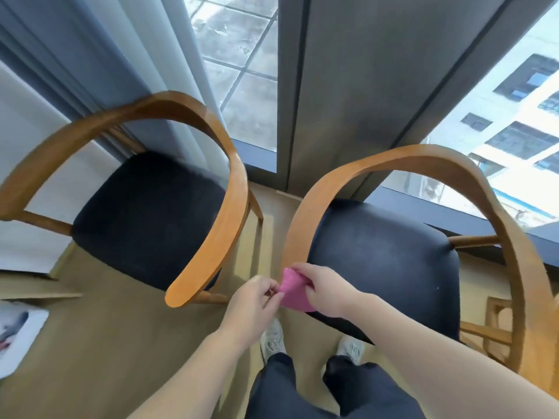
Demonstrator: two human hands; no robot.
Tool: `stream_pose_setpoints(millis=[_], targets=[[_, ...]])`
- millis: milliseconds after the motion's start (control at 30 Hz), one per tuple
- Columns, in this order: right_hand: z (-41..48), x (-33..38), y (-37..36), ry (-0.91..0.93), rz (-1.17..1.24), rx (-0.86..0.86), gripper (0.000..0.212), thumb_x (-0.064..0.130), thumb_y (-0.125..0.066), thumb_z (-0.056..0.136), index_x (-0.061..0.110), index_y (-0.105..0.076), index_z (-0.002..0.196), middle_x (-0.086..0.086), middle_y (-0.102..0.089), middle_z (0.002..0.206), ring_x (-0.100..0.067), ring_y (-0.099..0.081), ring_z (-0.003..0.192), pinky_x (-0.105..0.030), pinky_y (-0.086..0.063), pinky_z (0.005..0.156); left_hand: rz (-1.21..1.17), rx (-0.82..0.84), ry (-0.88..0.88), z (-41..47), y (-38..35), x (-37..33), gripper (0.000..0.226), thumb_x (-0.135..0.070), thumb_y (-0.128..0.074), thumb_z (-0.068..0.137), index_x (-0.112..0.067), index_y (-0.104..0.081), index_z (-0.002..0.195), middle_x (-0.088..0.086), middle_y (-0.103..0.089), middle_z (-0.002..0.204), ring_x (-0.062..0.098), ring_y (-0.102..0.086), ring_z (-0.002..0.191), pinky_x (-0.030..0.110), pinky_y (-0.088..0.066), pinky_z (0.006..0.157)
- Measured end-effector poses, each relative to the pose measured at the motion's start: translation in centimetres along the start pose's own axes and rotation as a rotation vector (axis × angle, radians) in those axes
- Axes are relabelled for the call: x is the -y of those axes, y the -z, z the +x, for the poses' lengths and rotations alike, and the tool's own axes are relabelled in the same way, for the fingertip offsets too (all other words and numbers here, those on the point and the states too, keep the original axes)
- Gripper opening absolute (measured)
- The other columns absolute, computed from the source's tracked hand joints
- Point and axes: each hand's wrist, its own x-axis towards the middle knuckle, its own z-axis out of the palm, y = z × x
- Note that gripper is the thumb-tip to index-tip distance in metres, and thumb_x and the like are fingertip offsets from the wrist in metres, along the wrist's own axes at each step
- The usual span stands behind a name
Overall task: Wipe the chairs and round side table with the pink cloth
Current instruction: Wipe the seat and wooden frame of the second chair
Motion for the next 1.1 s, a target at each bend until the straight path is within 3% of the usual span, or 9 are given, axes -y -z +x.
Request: stream_pose_setpoints(millis=[67,300,467,500,600,667,800,933,1100], targets=[[2.6,-0.1,-0.5,-0.013,-0.035,0.033,0.046,0.008,-0.038,0.092,0.022,-0.049,0.134,-0.002,-0.063,0.115,-0.024,-0.061,0.102,-0.036,-0.052,0.085,-0.022,-0.038,0.049,1.0,0.2,1.3,0.005,-0.026,-0.058,0.092,-0.022,-0.062,0.091,-0.014,-0.055,0.087,0.003,-0.054,0.082,0.029,-0.049,0.075],[9.8,-3.6,-0.5,0.108,-0.333,0.02,0.037,0.017,-0.041,0.1,0.018,-0.044,0.137,-0.006,-0.047,0.117,-0.028,-0.053,0.097,-0.037,-0.047,0.083,-0.02,-0.125,0.261,4.0,-1.6,4.1,0.014,-0.021,-0.052,0.094,-0.024,-0.062,0.103,-0.016,-0.054,0.099,0.003,-0.054,0.09,0.026,-0.048,0.079],[9.8,-4.9,-0.3,0.494,-0.643,-0.004,0.081,0.021,-0.084,0.069,0.006,-0.045,0.138,-0.018,-0.051,0.132,-0.036,-0.05,0.119,-0.046,-0.045,0.102,-0.05,-0.176,0.341,3.9,-2.8,4.3,0.016,-0.016,-0.051,0.093,-0.024,-0.064,0.095,-0.016,-0.055,0.094,0.001,-0.054,0.086,0.026,-0.048,0.076],[9.8,-5.0,-0.4,0.605,-0.666,-0.021,0.079,0.023,-0.085,0.066,0.003,-0.049,0.134,-0.019,-0.053,0.13,-0.038,-0.05,0.12,-0.047,-0.042,0.105,-0.049,-0.196,0.353,3.8,-2.9,4.2,0.017,-0.015,-0.05,0.093,-0.025,-0.064,0.093,-0.017,-0.055,0.093,-0.001,-0.054,0.086,0.024,-0.047,0.074],[9.9,-5.3,-1.3,0.901,-0.659,-0.097,0.041,0.032,-0.045,0.099,0.004,-0.056,0.127,-0.018,-0.056,0.13,-0.038,-0.047,0.125,-0.046,-0.027,0.115,-0.036,-0.255,0.365,3.9,-3.1,4.1,0.019,-0.014,-0.05,0.092,-0.028,-0.062,0.088,-0.017,-0.056,0.09,-0.003,-0.053,0.084,0.021,-0.043,0.07],[10.4,-5.9,-2.1,0.895,-0.738,-0.04,0.048,0.036,-0.028,0.104,0.007,-0.056,0.129,-0.017,-0.052,0.138,-0.037,-0.042,0.132,-0.047,-0.021,0.117,-0.024,-0.265,0.371,4.0,-3.3,4.1,0.017,-0.014,-0.051,0.092,-0.025,-0.063,0.089,-0.017,-0.056,0.09,-0.002,-0.053,0.084,0.021,-0.044,0.071],[11.7,-7.3,-3.2,0.849,-0.888,0.077,0.052,0.044,-0.03,0.102,0.011,-0.052,0.136,-0.015,-0.043,0.149,-0.037,-0.031,0.141,-0.051,-0.013,0.12,0.011,-0.323,0.375,4.2,-3.7,4.4,0.016,-0.01,-0.052,0.092,-0.019,-0.065,0.094,-0.017,-0.055,0.092,-0.001,-0.052,0.084,0.015,-0.041,0.075],[12.6,-8.0,-2.9,0.91,-0.865,0.077,0.048,0.04,-0.028,0.103,0.009,-0.058,0.124,-0.015,-0.057,0.13,-0.039,-0.042,0.129,-0.05,-0.017,0.118,0.017,-0.331,0.394,4.7,-4.1,4.6,0.017,-0.009,-0.052,0.093,-0.018,-0.065,0.097,-0.015,-0.056,0.096,-0.003,-0.051,0.088,0.006,-0.036,0.076],[14.3,-8.5,-0.6,0.941,-0.873,0.033,0.043,0.04,-0.031,0.102,0.012,-0.057,0.122,-0.012,-0.059,0.124,-0.038,-0.046,0.123,-0.049,-0.022,0.116,0.01,-0.309,0.391,5.7,-4.4,4.1,0.016,-0.011,-0.05,0.094,-0.018,-0.064,0.1,-0.015,-0.056,0.099,-0.001,-0.051,0.091,0.013,-0.039,0.079]])
